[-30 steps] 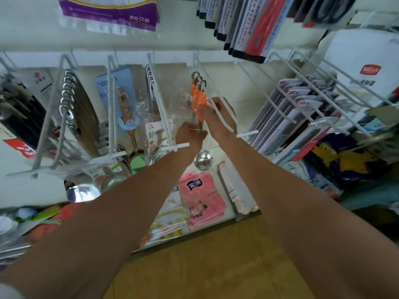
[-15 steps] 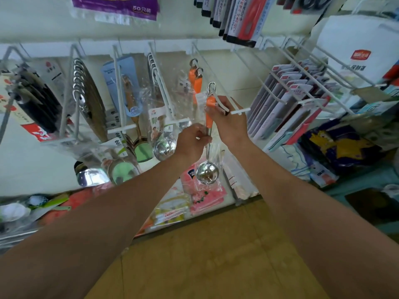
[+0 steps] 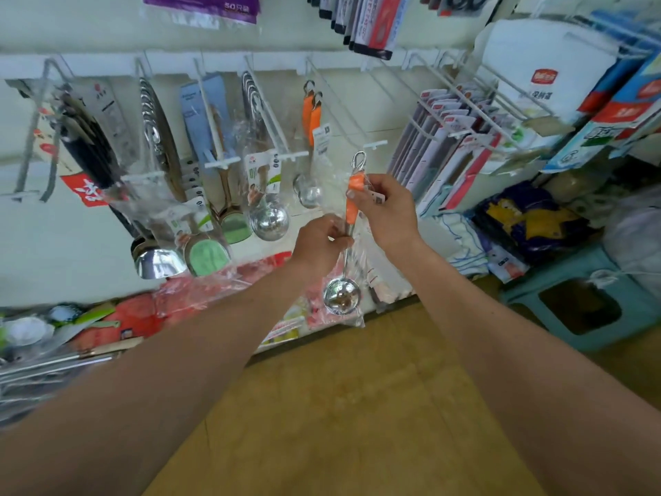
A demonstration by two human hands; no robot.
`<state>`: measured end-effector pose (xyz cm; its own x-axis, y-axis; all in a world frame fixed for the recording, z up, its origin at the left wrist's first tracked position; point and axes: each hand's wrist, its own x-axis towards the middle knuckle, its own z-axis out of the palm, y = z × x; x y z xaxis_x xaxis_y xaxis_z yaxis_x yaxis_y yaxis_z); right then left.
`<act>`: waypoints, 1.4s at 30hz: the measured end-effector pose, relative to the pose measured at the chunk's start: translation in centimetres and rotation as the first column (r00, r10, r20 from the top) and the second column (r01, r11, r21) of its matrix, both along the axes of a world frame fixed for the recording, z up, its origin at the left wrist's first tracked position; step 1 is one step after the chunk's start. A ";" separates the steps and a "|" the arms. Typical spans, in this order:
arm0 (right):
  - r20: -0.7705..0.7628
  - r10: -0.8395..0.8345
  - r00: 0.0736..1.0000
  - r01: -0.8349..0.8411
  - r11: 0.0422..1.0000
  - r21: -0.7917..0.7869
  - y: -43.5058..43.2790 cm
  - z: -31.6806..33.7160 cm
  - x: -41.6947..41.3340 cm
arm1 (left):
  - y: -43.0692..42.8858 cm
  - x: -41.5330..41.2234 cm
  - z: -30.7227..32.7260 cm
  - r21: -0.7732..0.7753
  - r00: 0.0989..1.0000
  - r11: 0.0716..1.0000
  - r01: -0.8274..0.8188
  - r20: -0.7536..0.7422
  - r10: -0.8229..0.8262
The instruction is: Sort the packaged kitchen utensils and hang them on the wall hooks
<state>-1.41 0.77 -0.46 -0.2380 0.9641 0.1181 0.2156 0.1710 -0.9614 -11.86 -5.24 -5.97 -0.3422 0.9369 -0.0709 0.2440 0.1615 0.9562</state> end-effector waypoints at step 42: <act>0.169 0.984 0.057 -0.986 0.082 -0.147 -87.1 -8.5 -50.3 | -93.7 -34.9 -6.1 -0.372 0.229 0.271 -0.888 0.153 0.961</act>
<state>-51.74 -86.28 -8.91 -0.9825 -0.1735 -0.0672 -0.0034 0.3780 -0.9258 -46.75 -98.99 -12.05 -0.8819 -0.0715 -0.4661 -0.4693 0.2297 0.8527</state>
